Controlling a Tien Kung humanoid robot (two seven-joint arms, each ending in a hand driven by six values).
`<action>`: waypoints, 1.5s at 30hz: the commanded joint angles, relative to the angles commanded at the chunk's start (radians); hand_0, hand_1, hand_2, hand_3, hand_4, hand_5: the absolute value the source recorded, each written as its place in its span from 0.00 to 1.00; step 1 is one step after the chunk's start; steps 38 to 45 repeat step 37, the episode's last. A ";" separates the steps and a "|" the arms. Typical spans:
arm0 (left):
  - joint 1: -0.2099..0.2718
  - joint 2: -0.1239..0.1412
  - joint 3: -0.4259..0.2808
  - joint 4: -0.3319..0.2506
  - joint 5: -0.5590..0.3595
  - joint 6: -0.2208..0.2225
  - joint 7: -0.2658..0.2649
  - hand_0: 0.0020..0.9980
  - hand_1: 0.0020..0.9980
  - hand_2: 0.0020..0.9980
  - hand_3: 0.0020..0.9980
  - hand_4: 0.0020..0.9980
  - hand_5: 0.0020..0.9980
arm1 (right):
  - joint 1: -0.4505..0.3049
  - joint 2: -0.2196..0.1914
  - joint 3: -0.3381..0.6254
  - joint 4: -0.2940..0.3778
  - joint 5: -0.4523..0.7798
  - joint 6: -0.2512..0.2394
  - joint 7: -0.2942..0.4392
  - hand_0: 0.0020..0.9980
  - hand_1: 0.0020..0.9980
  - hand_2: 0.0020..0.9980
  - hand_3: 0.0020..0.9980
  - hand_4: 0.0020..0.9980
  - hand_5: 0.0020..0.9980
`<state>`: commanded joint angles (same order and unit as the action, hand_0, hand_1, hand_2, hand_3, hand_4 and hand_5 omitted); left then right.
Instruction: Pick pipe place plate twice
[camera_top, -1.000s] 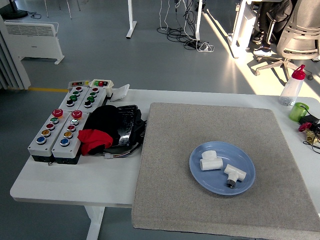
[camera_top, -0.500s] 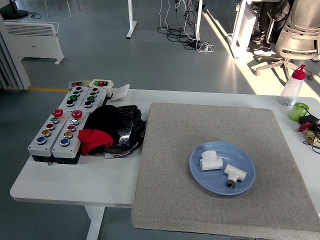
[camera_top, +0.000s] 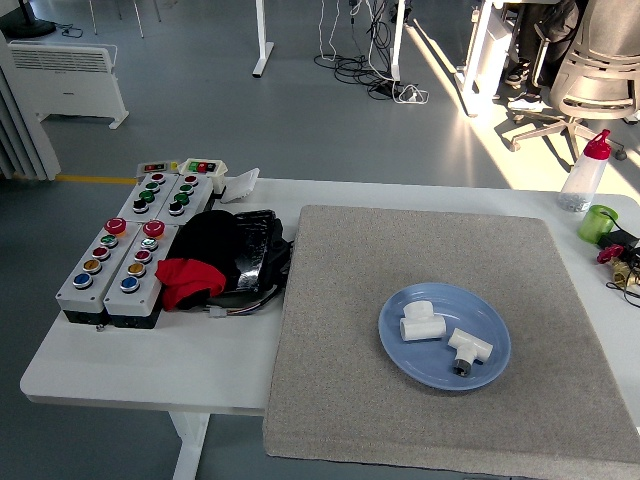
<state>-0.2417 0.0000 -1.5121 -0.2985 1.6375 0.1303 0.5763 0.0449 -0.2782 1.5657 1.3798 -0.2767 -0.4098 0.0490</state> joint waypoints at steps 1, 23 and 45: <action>0.000 0.000 0.001 0.000 -0.001 0.000 0.000 0.58 0.58 0.58 0.49 0.41 1.00 | 0.000 0.000 0.000 0.000 0.000 0.000 0.000 0.76 0.72 0.74 0.74 0.49 0.57; -0.014 0.000 0.010 0.003 -0.018 0.003 -0.007 0.58 0.58 0.58 0.49 0.41 1.00 | 0.006 0.004 0.006 0.005 0.002 -0.005 -0.005 0.76 0.71 0.74 0.74 0.48 0.57; -0.016 0.000 0.010 0.004 -0.020 0.004 -0.008 0.58 0.58 0.58 0.49 0.41 1.00 | 0.006 0.004 0.003 0.006 0.010 -0.002 -0.004 0.76 0.71 0.73 0.73 0.48 0.57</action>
